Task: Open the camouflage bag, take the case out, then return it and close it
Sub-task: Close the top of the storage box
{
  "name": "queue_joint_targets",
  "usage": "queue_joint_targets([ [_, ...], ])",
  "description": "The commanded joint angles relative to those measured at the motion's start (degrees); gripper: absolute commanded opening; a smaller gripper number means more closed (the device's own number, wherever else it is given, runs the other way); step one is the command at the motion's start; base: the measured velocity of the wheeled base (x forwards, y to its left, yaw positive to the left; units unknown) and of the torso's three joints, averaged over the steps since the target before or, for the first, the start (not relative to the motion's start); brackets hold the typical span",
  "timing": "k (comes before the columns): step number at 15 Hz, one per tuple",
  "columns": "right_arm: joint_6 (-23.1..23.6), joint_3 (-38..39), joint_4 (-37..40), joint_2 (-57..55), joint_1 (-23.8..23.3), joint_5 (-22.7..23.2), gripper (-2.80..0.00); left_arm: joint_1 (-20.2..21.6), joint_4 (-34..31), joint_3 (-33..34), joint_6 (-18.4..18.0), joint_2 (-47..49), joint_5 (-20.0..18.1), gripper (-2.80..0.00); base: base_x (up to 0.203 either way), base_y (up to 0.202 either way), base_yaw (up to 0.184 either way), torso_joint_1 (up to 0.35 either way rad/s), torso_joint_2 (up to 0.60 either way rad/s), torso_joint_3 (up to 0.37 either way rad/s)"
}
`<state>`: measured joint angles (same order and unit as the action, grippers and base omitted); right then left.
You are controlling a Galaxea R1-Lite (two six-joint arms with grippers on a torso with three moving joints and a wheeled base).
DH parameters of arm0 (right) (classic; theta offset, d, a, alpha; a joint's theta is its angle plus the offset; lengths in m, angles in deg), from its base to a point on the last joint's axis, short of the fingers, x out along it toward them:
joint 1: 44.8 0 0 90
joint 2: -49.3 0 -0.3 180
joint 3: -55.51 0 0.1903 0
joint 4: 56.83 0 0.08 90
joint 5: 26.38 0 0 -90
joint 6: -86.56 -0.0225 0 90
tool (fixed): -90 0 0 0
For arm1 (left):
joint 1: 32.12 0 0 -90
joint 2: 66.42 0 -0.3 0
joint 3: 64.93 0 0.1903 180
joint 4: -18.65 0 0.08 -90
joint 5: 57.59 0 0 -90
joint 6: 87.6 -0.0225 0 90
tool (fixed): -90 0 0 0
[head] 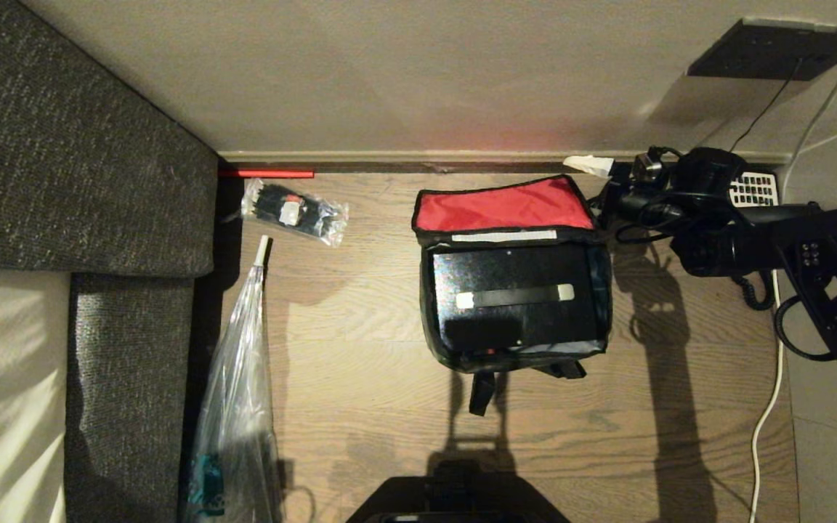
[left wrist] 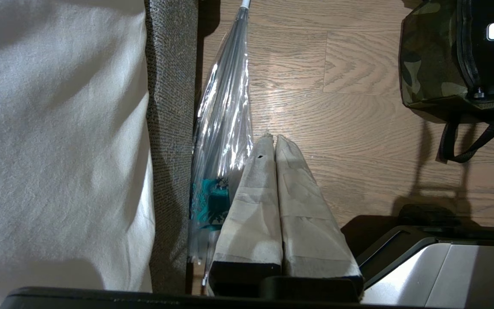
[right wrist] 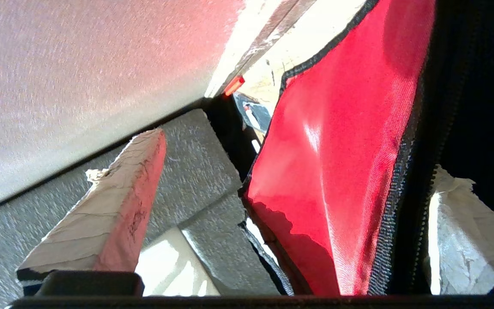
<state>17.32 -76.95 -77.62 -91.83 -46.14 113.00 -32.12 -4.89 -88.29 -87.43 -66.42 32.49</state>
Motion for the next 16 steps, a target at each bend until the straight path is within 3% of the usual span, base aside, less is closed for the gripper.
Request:
queue_joint_targets([
  [1,-1.7,0.1,-0.6,0.3,0.1,0.3,0.00,0.0,0.0,0.1,0.0,-0.1,0.0,-2.80,0.000,0.000,0.000,0.000,0.00,0.000],
  [4,-11.2,0.1,-2.5,2.4,0.1,1.4,0.00,0.0,0.0,0.0,0.0,-0.1,0.0,-2.80,0.000,0.000,0.000,0.000,0.00,0.000],
  [6,-13.2,0.3,-1.4,4.2,0.1,2.6,0.00,0.0,0.0,0.0,0.0,-0.1,0.1,-2.80,0.000,0.000,0.000,0.000,0.00,0.000],
  [13,-12.5,1.7,14.4,12.8,0.0,4.8,0.00,0.0,0.0,0.1,0.0,-0.1,0.0,-2.80,0.000,0.000,0.000,0.000,0.00,0.000],
  [16,-6.7,4.4,24.8,17.7,0.2,5.1,0.00,0.0,0.0,0.1,0.0,-0.1,0.0,-2.80,0.000,0.000,0.000,0.000,0.00,0.000],
])
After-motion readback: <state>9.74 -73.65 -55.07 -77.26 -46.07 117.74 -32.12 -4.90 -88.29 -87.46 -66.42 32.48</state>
